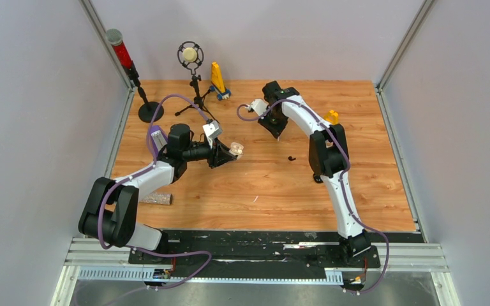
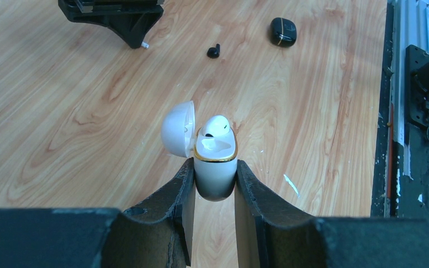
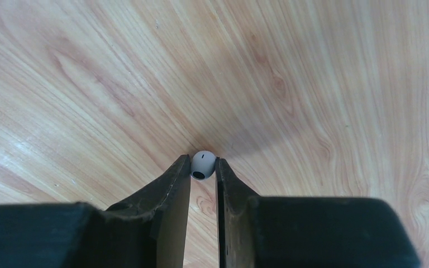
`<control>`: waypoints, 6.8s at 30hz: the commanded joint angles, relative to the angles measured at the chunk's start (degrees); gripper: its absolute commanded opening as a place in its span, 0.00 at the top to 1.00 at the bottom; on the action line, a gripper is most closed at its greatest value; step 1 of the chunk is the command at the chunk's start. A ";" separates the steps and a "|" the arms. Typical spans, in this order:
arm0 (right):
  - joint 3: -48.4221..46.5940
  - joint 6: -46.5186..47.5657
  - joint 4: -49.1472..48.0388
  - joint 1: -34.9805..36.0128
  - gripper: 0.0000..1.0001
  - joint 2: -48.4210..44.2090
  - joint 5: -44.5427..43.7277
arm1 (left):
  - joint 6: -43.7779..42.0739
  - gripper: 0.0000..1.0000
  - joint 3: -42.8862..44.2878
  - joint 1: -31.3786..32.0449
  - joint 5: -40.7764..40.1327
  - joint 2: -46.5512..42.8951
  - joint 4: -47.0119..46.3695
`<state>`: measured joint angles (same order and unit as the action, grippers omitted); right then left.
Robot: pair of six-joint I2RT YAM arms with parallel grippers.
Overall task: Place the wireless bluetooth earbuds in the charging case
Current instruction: Pick up the earbud from the center of the board, then place the earbud in the charging case.
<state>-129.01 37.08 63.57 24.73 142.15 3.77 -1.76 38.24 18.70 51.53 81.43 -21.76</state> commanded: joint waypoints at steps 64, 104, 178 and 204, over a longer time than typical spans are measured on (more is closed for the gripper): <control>71.85 -12.53 -70.07 27.05 0.86 -69.02 -2.61 | 24.25 0.85 2.02 1.78 20.34 2.90 -15.01; 70.49 -17.59 -75.17 31.85 0.89 -62.98 -20.36 | 39.37 0.89 4.56 0.04 14.73 2.68 -21.59; 52.58 -27.22 -48.62 21.63 0.51 -71.44 8.99 | 29.36 0.89 1.26 -1.65 20.02 -3.66 -23.77; 57.73 -24.59 -51.97 26.89 0.33 -63.40 1.56 | 15.44 0.89 1.75 -1.65 22.36 -8.90 -11.47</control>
<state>-71.90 10.81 13.87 51.11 77.97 8.01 14.55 38.70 17.21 72.69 74.56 -31.48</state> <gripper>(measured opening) 0.669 0.344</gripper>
